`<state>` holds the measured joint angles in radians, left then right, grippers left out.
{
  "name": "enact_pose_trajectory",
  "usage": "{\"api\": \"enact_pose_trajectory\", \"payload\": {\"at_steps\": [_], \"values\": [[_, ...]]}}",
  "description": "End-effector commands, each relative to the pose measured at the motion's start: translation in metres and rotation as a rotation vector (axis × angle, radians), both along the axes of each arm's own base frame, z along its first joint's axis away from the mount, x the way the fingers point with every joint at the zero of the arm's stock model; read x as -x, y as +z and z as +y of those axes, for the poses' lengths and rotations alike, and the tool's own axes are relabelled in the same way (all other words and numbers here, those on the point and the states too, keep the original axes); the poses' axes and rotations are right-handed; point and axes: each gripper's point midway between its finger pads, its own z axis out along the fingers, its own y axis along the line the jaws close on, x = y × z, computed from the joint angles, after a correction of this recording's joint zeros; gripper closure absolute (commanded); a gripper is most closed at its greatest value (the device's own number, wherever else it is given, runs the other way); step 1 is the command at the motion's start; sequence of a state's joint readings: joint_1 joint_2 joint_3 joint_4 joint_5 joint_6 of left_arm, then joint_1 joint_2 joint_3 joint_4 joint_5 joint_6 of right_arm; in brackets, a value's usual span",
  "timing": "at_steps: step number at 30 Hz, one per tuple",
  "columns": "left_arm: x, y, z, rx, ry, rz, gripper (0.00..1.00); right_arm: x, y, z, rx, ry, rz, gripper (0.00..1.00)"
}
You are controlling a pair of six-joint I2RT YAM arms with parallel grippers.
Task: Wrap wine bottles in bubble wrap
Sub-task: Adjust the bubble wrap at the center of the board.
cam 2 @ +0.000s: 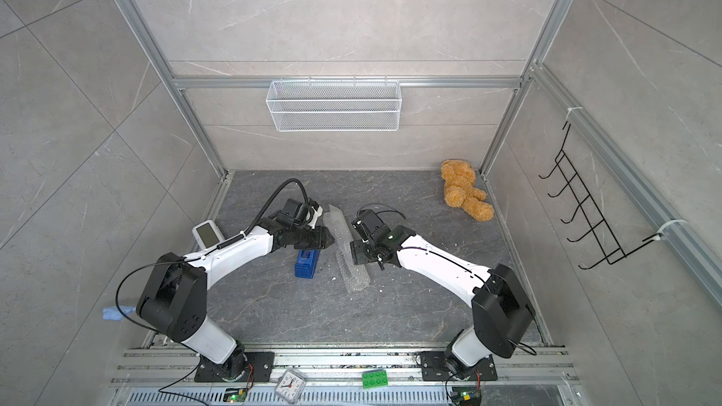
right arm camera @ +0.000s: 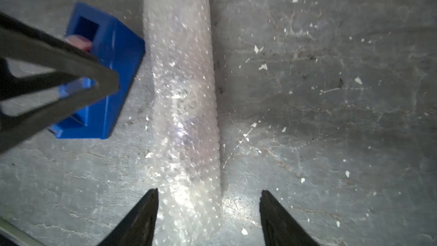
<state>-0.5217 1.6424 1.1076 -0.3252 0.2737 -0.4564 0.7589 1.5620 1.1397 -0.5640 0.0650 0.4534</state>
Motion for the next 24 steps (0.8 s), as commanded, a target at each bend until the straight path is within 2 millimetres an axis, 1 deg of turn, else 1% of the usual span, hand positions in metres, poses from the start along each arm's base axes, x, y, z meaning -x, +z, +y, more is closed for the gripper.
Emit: {"api": "enact_pose_trajectory", "payload": {"at_steps": [1, 3, 6, 12, 15, 20, 24], "values": [[-0.013, 0.005, -0.021, 0.093, -0.001, 0.016, 0.44, 0.006, -0.022, 0.008, -0.025, 0.011, 0.047, 0.29], [-0.017, -0.002, -0.028, 0.118, -0.001, 0.034, 0.44, 0.009, -0.029, 0.015, -0.061, 0.014, 0.064, 0.29], [-0.02, -0.012, -0.034, 0.136, -0.002, 0.058, 0.45, 0.015, -0.04, 0.019, -0.074, 0.01, 0.08, 0.28], [-0.023, -0.029, -0.04, 0.143, -0.025, 0.082, 0.52, 0.026, -0.06, 0.023, -0.061, 0.01, 0.117, 0.28], [-0.024, -0.036, -0.047, 0.16, -0.056, 0.094, 0.55, 0.03, -0.067, 0.025, -0.056, 0.006, 0.129, 0.29], [-0.026, -0.043, -0.056, 0.191, -0.086, 0.102, 0.56, 0.031, -0.073, 0.021, -0.029, -0.024, 0.123, 0.31], [-0.027, -0.046, -0.056, 0.181, -0.097, 0.107, 0.57, 0.026, -0.07, 0.015, 0.009, -0.043, 0.096, 0.31]]}}
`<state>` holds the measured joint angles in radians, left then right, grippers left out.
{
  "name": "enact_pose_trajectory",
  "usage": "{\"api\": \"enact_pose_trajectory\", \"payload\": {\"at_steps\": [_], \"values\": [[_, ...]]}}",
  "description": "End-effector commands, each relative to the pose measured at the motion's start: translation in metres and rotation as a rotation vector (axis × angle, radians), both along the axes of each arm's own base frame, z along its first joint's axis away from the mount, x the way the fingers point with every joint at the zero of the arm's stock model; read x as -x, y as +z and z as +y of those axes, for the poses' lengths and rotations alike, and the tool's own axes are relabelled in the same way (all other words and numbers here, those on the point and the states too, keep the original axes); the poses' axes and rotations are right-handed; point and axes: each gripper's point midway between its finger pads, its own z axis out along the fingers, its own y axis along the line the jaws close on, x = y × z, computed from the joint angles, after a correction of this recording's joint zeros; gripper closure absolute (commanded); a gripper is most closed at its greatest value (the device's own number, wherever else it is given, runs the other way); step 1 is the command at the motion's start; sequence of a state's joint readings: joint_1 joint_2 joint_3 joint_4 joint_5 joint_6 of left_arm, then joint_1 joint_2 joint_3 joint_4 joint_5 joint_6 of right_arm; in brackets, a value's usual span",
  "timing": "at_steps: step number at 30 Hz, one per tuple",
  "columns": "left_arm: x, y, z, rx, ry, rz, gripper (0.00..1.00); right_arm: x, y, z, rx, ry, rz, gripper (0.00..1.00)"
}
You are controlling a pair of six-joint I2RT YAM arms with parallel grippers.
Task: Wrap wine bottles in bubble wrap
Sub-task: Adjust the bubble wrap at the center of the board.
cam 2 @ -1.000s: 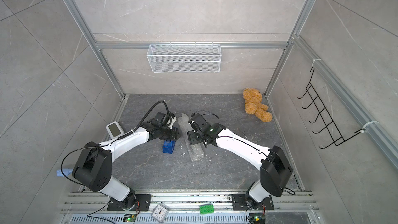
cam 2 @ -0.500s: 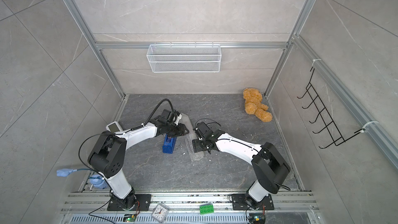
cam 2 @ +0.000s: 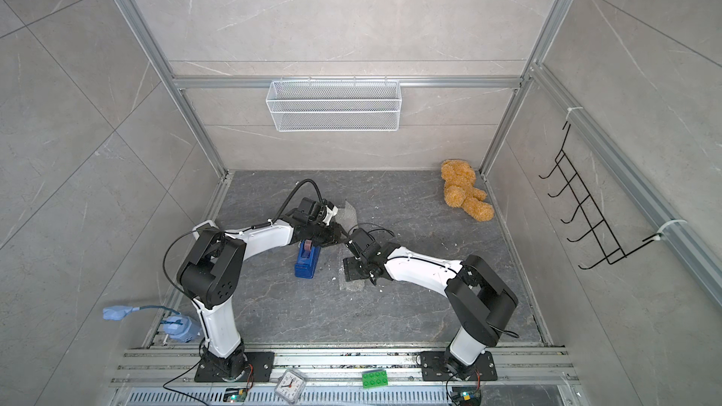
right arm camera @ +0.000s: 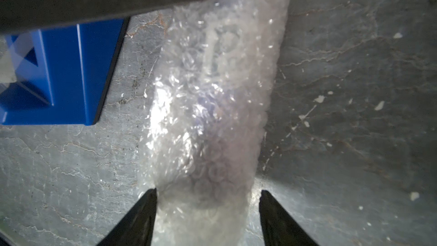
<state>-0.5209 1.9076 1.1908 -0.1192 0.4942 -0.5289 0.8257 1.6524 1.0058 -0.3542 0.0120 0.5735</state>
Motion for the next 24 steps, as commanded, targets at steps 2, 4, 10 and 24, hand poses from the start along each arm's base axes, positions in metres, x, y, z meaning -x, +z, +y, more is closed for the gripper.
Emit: {"api": "enact_pose_trajectory", "payload": {"at_steps": [2, 4, 10, 24], "values": [[-0.003, -0.002, -0.002, -0.008, -0.023, -0.016, 0.57, 0.0, -0.006, -0.017, 0.101, -0.032, -0.009, 0.3], [-0.004, 0.004, 0.001, -0.011, -0.029, -0.03, 0.56, -0.005, 0.007, -0.021, 0.121, -0.041, -0.04, 0.29], [-0.012, 0.041, 0.01, -0.018, -0.044, -0.103, 0.54, -0.016, 0.056, -0.029, 0.126, -0.049, -0.154, 0.27], [-0.037, 0.097, 0.039, -0.166, -0.039, -0.279, 0.54, -0.034, 0.113, -0.104, 0.189, -0.209, -0.32, 0.25]]}}
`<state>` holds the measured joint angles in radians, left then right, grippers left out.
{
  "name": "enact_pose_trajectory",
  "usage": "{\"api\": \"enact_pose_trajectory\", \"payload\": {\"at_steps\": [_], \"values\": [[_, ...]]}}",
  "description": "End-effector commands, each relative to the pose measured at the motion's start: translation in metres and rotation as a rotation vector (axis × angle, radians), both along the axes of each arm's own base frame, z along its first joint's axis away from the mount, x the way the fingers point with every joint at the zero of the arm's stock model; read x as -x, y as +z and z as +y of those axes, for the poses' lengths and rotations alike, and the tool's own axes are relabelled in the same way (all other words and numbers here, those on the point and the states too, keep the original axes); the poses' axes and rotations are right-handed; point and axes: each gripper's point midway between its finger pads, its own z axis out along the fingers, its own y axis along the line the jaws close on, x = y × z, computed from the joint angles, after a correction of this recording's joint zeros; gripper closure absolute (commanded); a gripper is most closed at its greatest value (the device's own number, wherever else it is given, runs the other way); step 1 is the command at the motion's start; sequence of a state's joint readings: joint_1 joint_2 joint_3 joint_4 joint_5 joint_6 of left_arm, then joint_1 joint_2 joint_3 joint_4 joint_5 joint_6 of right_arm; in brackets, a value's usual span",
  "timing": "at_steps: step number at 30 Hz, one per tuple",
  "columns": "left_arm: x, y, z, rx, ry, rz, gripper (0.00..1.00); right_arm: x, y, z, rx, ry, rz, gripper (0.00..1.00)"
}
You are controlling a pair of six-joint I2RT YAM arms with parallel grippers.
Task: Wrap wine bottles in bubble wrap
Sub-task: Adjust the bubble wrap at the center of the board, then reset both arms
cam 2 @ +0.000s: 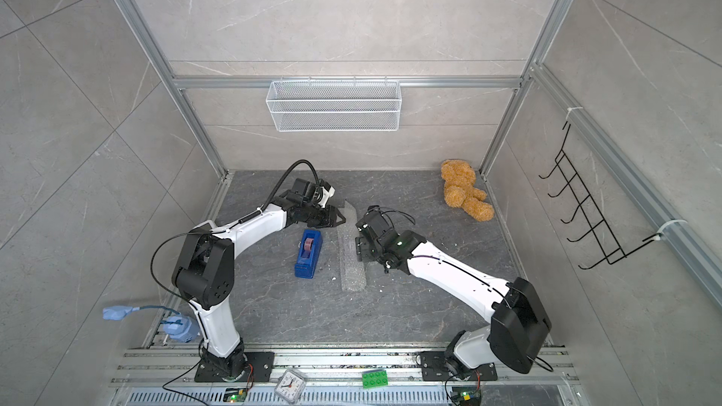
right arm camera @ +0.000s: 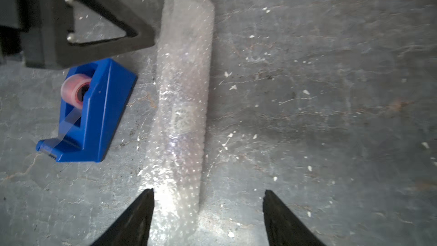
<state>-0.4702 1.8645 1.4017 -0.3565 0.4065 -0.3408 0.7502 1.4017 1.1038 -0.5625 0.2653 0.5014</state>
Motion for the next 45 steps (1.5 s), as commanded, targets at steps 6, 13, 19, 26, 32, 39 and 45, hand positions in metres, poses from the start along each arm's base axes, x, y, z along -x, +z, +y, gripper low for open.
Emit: {"api": "enact_pose_trajectory", "payload": {"at_steps": [6, 13, 19, 26, 32, 39, 45], "values": [[-0.001, 0.08, 0.081, -0.293, 0.1, -0.313, 0.49, -0.005, 0.024, -0.104, 0.232, -0.236, -0.169, 0.16], [0.01, 0.098, 0.179, -0.442, 0.345, -0.393, 0.2, -0.015, 0.015, -0.156, 0.421, -0.362, -0.254, 0.0], [0.031, 0.046, 0.24, -0.362, 0.493, -0.271, 0.01, -0.025, -0.001, -0.178, 0.489, -0.445, -0.42, 0.0], [0.045, -0.004, 0.268, -0.412, 0.588, -0.301, 0.01, -0.042, -0.029, -0.17, 0.41, -0.373, -0.557, 0.0], [0.045, -0.015, 0.287, -0.487, 0.647, -0.462, 0.01, -0.049, -0.033, -0.181, 0.311, -0.398, -0.666, 0.0], [0.039, -0.017, 0.291, -0.473, 0.679, -0.649, 0.01, -0.045, -0.023, -0.19, 0.315, -0.382, -0.784, 0.0], [0.025, -0.019, 0.28, -0.485, 0.581, -0.713, 0.01, -0.044, -0.034, -0.2, 0.25, -0.378, -0.827, 0.0]]}}
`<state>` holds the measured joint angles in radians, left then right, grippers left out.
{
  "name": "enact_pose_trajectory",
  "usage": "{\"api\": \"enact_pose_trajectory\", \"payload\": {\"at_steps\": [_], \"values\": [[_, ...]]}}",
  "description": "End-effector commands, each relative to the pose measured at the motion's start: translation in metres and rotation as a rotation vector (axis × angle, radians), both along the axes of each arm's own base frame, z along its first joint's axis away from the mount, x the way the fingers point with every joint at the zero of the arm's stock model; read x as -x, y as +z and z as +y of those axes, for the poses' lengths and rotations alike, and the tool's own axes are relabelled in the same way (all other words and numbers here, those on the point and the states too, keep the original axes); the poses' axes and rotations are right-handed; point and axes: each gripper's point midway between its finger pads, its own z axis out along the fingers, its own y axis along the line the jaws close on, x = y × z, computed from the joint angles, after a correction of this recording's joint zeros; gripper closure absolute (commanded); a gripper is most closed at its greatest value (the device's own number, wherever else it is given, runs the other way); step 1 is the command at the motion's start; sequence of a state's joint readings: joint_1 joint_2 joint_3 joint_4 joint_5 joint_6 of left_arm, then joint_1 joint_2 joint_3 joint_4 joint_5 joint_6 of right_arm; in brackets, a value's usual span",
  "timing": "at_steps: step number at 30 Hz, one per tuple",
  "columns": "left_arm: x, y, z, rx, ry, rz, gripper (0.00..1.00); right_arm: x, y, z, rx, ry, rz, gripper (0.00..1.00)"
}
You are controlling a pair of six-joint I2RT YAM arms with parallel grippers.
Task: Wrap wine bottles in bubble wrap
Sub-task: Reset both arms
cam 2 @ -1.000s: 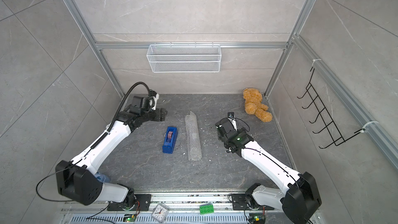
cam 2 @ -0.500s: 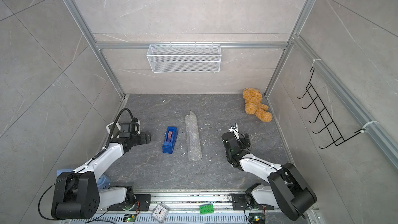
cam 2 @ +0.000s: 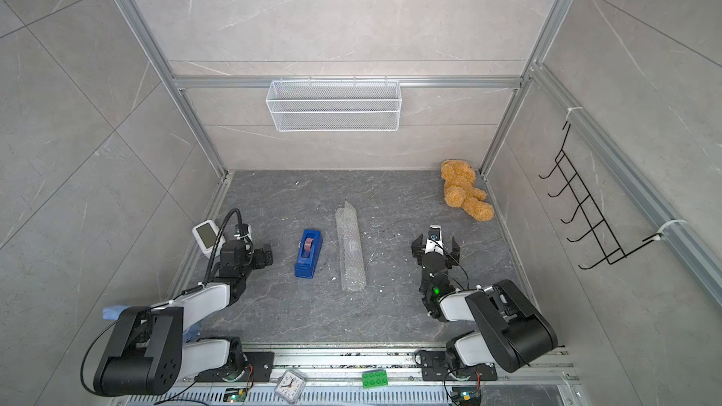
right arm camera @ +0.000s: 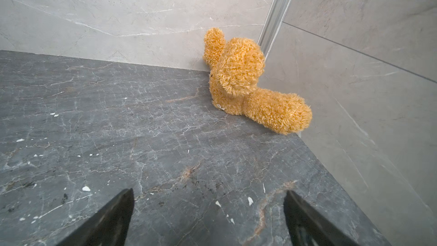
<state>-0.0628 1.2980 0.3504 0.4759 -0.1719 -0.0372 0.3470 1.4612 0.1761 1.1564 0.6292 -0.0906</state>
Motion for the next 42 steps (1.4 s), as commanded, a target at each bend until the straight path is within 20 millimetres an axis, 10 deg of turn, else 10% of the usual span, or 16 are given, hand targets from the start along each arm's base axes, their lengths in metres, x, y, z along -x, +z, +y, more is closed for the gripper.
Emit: {"api": "enact_pose_trajectory", "payload": {"at_steps": [1, 20, 42], "values": [[-0.026, 0.037, -0.007, -0.059, -0.068, -0.162, 0.01, -0.006, 0.017, 0.002, -0.043, 0.044, -0.116, 0.0], [-0.037, 0.014, 0.011, -0.005, -0.037, -0.191, 0.01, -0.045, -0.017, -0.019, -0.216, 0.096, 0.092, 0.0], [-0.037, 0.013, 0.018, 0.005, -0.001, -0.171, 0.0, -0.044, -0.017, -0.021, -0.213, 0.098, 0.088, 0.0]]}}
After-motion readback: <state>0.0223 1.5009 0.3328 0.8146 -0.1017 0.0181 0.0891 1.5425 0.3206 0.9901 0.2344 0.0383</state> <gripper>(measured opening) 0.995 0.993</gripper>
